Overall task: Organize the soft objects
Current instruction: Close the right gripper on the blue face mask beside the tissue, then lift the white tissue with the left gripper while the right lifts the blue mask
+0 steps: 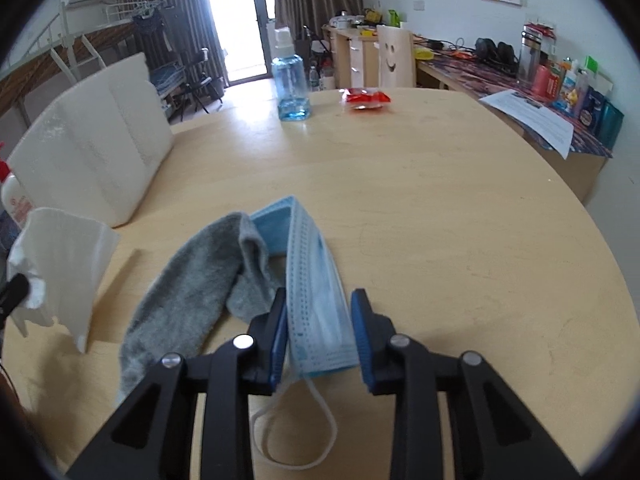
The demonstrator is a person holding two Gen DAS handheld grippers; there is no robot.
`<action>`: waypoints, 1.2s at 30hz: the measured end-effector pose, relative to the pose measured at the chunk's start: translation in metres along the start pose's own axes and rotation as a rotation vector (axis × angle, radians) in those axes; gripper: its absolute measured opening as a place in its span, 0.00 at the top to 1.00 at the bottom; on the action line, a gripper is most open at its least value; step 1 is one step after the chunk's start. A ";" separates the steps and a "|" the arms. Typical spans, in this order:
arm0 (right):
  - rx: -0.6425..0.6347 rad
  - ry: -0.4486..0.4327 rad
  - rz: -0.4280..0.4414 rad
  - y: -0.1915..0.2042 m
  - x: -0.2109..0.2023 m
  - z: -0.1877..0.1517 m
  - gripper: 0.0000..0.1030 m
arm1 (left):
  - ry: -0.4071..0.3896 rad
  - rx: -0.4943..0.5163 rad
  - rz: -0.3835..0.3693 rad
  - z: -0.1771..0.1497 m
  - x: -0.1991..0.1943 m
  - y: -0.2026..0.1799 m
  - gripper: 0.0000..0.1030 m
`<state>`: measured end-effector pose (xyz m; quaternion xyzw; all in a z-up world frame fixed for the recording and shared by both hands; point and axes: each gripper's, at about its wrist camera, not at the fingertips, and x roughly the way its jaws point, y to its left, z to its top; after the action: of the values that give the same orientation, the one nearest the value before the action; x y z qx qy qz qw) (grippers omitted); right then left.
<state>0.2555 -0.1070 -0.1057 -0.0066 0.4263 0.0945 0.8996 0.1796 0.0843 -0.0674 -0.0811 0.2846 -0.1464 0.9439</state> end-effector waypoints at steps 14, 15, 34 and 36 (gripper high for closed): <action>0.040 0.009 0.009 -0.017 0.006 0.002 0.92 | 0.002 -0.007 -0.008 0.000 -0.001 0.003 0.92; 0.047 0.005 0.017 -0.018 0.004 0.002 0.92 | 0.000 -0.009 -0.009 0.001 -0.002 0.003 0.92; 0.126 -0.254 0.096 -0.030 -0.084 0.012 0.92 | -0.061 0.030 0.001 0.002 -0.024 -0.018 0.92; 0.120 -0.276 0.107 -0.028 -0.091 0.012 0.92 | -0.068 0.034 0.006 0.003 -0.027 -0.022 0.92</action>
<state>0.2134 -0.1488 -0.0297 0.0831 0.3031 0.1167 0.9421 0.1545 0.0726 -0.0458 -0.0692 0.2500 -0.1457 0.9547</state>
